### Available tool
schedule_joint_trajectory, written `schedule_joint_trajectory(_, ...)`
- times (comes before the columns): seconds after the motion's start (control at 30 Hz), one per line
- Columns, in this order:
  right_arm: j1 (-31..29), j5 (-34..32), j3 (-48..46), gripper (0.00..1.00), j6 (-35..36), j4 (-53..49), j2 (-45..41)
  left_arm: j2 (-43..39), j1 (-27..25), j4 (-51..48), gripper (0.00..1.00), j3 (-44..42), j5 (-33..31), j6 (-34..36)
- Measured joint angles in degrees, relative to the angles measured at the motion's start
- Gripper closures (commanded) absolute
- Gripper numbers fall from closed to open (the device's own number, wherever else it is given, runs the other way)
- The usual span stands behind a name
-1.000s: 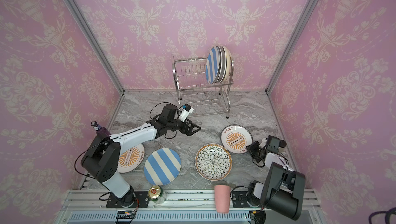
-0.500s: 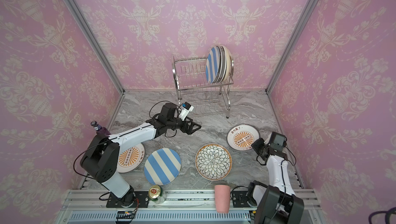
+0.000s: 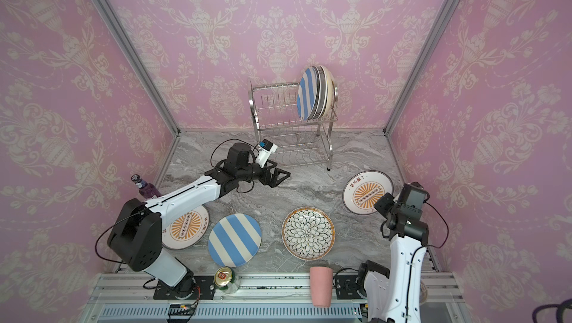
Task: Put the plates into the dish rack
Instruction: 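Lift the sunburst plate upright with the right gripper toward the rack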
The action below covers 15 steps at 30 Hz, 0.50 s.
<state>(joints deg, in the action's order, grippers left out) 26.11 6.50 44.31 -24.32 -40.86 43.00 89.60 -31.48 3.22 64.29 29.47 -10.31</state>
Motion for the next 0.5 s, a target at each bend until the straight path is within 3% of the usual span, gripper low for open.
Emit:
schedule_joint_trajectory(0.3, -3.7, -1.4, 9.9, 1.00, 1.6, -6.9, -4.4, -12.9, 4.5, -0.3, 0.01, -3.5, -6.2, -1.9)
schedule_joint_trajectory(0.5, -7.3, -0.9, 20.1, 1.00, 1.9, -9.7, -4.6, -14.6, 10.3, -0.5, 0.01, -5.6, -11.0, -2.8)
